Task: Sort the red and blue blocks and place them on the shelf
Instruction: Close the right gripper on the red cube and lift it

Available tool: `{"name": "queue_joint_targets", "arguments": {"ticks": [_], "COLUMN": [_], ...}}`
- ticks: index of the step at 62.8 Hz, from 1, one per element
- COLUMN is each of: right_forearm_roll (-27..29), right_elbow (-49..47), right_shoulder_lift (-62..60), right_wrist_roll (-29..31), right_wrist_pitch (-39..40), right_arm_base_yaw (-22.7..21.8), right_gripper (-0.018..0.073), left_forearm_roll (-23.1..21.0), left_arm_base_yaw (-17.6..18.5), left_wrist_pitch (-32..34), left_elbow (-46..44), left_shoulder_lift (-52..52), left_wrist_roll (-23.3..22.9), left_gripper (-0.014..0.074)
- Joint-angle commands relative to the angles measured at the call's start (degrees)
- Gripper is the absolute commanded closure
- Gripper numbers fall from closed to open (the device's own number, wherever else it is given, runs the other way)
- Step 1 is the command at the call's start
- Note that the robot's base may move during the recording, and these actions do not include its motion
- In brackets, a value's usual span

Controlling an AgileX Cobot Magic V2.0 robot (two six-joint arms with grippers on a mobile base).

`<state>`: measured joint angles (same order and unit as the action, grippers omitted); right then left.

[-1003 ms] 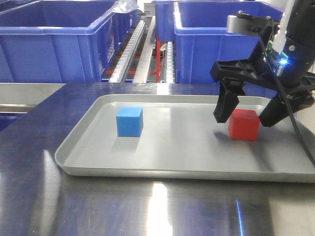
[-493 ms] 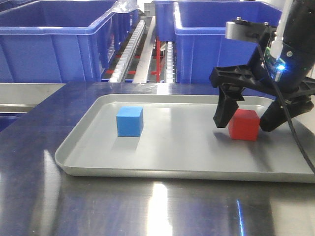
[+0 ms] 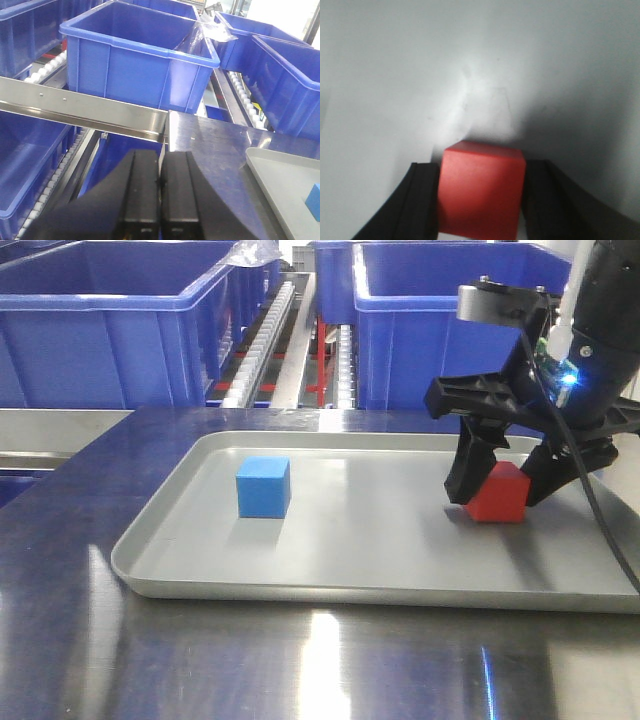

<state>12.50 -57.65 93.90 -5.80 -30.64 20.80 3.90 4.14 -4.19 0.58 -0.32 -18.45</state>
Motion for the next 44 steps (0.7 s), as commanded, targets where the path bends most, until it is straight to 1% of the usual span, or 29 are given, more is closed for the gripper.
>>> {"name": "queue_joint_targets", "arguments": {"ticks": [1,5,8,18,29,44], "right_forearm_roll": [0.6,0.6,0.5,0.5,-0.5,-5.6], "right_elbow": [-1.9,-2.3,-3.0,-5.7,-6.9,-6.6], "right_shoulder_lift": [-2.4,-2.8,-3.4,-6.0,-10.6,-18.0], "right_wrist_roll": [0.5,0.5,0.5,0.5,0.5,0.5], "right_wrist_pitch": [2.1,2.0,1.6,1.8,5.1,7.7], "right_arm_base_yaw": [0.1,0.1,0.1,0.1,0.0,-0.4], "right_gripper": [0.0459,0.0518,0.0503,0.0503,0.0503,0.0503], "left_forearm_roll": [-0.3,-0.3,-0.3,-0.3,-0.3,-0.3], "left_arm_base_yaw": [0.0,0.0,0.0,0.0,0.0,0.0], "left_wrist_pitch": [5.4,5.4,5.4,5.4,5.4,5.4], "left_elbow": [1.7,1.7,1.7,1.7,1.7,1.7], "left_shoulder_lift": [-1.0,-1.0,-1.0,-1.0,-1.0,-1.0], "left_wrist_roll": [0.0,0.0,0.0,0.0,0.0,0.0], "left_gripper": [0.0472,0.0472,0.0472,0.0472,0.0472,0.0472]}}
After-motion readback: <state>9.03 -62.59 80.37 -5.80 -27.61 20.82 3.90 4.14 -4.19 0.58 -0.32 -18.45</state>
